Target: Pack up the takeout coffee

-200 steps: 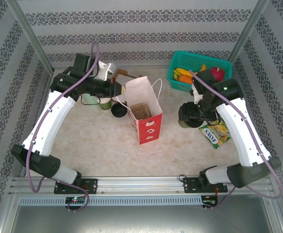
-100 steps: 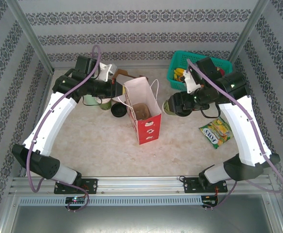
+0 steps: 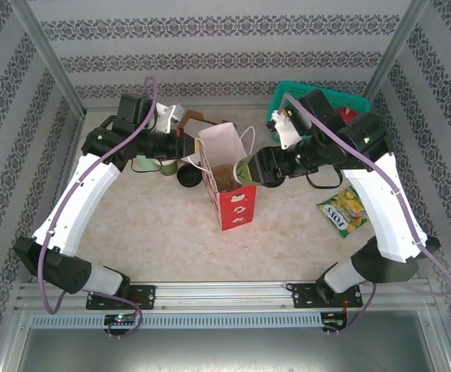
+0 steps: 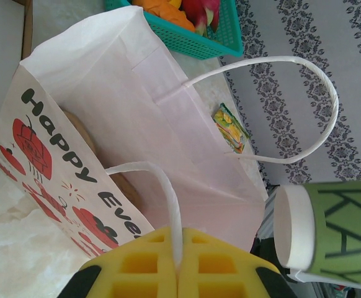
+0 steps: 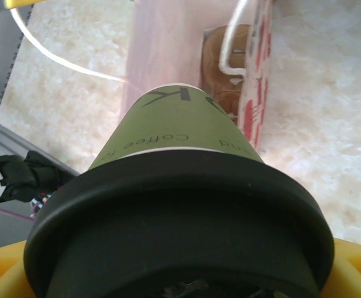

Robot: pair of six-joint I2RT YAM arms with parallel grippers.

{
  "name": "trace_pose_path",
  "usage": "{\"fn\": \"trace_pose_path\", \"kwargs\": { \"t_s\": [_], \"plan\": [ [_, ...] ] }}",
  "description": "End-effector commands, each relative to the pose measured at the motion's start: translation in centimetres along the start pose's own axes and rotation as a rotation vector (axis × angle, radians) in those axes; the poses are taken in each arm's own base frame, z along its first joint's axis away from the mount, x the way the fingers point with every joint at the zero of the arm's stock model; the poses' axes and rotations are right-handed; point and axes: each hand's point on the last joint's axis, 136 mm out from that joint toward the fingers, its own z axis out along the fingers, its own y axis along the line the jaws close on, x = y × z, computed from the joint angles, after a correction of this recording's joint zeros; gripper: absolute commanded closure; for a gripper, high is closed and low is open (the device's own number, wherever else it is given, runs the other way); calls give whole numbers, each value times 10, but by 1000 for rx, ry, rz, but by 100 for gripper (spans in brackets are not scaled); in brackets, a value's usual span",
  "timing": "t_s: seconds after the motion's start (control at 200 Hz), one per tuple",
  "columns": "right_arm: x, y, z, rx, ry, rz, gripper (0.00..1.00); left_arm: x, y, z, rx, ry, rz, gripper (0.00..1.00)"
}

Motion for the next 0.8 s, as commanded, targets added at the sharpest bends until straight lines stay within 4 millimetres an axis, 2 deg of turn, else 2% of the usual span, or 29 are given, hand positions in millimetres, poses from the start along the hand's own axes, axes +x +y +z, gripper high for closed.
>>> {"fn": "trace_pose_path", "kwargs": {
  "t_s": [0.0,0.19,0.36,0.49,0.605,0.684,0.794],
  "plan": [
    [17,4,4,7,92,33,42,1,-10,0,37,-4,17,100],
    [8,0,24,116,115,-6,43,3,-9,3,43,12,13,100],
    [0,14,37,101,127,-18,43,2,-11,2,44,14,19,100],
    [-2,12,54,171,173,-12,44,3,-12,4,48,22,13,100],
    [-14,9,60,242,135,-42,43,4,-9,5,38,25,14,100],
    [-22,14,67,229,111,-43,43,4,-9,5,38,29,17,100],
    [-23,14,79,251,128,-44,42,6,-8,5,34,36,18,100]
  ]
}}
